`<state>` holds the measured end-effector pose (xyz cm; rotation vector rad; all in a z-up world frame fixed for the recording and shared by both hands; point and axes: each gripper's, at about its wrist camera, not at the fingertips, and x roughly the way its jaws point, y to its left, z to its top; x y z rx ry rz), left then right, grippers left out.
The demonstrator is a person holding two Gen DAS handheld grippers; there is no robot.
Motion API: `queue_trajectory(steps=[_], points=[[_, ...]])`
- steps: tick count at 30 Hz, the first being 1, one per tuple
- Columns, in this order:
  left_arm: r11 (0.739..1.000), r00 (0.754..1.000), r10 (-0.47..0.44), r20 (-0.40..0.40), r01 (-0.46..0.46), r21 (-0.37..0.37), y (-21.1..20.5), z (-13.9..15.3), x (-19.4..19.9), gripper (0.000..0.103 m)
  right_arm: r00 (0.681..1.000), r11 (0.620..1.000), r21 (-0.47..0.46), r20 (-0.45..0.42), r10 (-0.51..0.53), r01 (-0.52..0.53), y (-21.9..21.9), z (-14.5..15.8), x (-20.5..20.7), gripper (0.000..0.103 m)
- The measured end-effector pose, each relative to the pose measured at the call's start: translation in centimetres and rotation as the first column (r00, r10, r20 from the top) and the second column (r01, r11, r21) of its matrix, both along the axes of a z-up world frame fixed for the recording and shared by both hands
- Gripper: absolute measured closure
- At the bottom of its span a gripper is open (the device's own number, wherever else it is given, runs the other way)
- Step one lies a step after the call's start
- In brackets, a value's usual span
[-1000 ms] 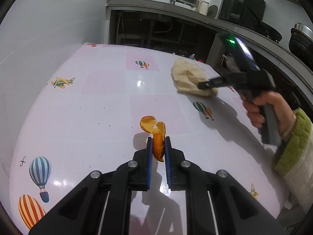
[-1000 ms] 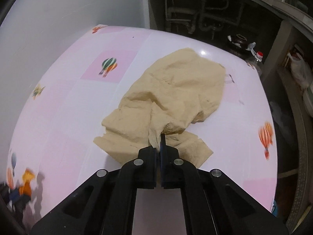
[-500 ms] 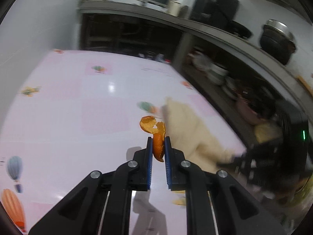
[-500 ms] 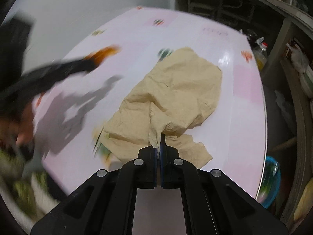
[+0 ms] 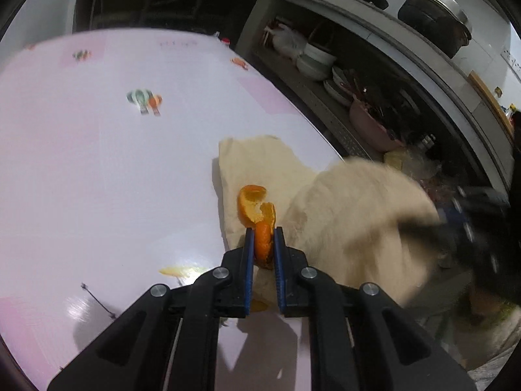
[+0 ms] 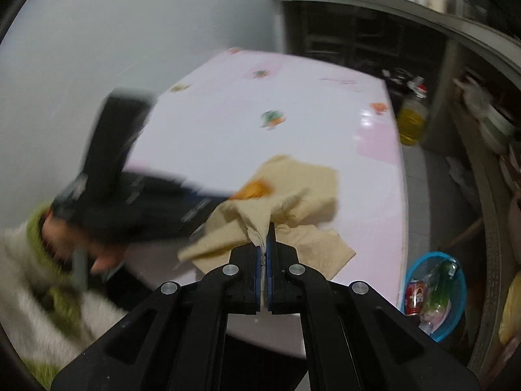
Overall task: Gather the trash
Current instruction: 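Lift the beige cloth with the right tool while the left tool holds the peel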
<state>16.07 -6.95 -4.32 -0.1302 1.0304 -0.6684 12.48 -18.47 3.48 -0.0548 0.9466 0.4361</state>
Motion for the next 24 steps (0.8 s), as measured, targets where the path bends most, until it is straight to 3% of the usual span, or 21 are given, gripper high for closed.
queue_trajectory(steps=[4,11,15,17,24], points=[[1.000,1.000,0.001,-0.019,-0.001,-0.008,0.2,-0.4,0.0,0.092,0.994,0.994,0.053,-0.046,-0.095,0.097,-0.9,-1.5,3.7,0.102],[0.998,0.998,0.010,-0.056,-0.014,-0.060,0.8,-0.7,0.4,0.092,0.983,0.981,0.112,-0.108,-0.145,0.157,-0.7,-4.4,6.8,0.095],[0.996,0.997,0.024,-0.076,-0.030,-0.089,1.4,-0.8,0.6,0.092,0.982,0.980,0.121,-0.125,-0.142,0.157,-0.7,-5.3,7.2,0.071],[0.994,0.996,0.034,-0.081,-0.042,-0.096,1.8,-0.8,0.7,0.092,0.985,0.985,0.093,-0.115,-0.132,0.143,-0.3,-5.6,7.4,0.064],[0.987,0.993,0.099,-0.066,-0.106,-0.118,3.9,-0.5,0.4,0.092,0.992,0.998,0.016,-0.116,-0.057,0.060,1.5,-6.9,7.8,0.054]])
